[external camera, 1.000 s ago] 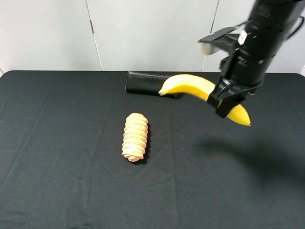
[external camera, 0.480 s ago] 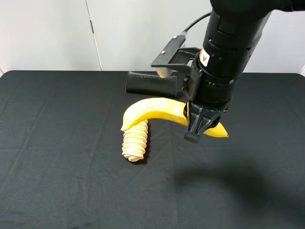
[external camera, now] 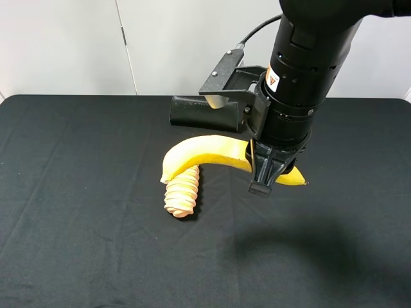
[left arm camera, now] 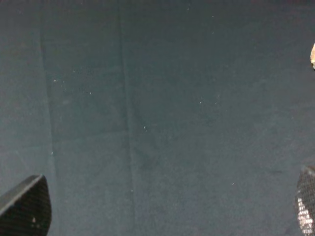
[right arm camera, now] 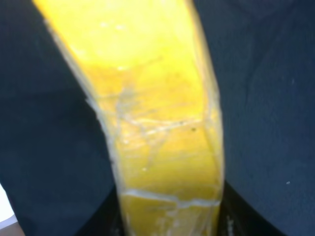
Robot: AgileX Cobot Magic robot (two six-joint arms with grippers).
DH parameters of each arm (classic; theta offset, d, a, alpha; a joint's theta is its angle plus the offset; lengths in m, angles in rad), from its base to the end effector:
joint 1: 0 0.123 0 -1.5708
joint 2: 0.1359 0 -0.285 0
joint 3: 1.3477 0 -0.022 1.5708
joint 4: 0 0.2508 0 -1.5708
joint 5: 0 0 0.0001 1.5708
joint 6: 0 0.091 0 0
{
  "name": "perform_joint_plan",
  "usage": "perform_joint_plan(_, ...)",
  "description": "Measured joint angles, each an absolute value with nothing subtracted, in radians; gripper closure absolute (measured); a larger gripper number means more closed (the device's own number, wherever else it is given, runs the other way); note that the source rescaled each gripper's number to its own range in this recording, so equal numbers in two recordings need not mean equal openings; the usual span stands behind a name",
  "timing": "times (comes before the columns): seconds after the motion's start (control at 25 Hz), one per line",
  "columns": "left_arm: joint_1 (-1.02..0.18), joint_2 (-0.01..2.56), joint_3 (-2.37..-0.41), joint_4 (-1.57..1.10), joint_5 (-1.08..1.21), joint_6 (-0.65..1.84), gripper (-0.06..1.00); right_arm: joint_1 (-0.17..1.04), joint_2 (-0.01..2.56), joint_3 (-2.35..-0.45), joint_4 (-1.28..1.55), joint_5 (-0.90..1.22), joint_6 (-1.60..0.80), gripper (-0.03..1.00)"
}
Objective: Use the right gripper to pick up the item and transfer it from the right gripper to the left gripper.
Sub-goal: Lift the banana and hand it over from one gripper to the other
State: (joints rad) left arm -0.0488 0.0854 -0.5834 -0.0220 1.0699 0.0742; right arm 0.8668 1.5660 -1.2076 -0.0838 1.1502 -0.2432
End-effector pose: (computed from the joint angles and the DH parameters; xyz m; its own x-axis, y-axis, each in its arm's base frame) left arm -0.0008 -0.0017 0.3000 -0.4602 0.0861 -0.8836 0.0953 0.9943 0.0473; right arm 0.1984 0.2229 0.2698 -0.4093 -0.9040 -0.1237 -0.8991 0.4227 -0.1138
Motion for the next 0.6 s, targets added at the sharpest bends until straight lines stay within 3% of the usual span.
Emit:
perform_joint_plan(0.36, -0.053, 0.353, -0.680, -0.162, 1.055, 0.344, -0.04, 0.867, 1.566, -1.241, -0.073, 1.202, -0.245, 0.96)
perform_joint_plan(0.6, -0.156, 0.476, -0.680, -0.263, 0.938, 0.446, -0.04, 0.867, 1.566, -1.354, -0.043, 1.210, -0.246, 0.96)
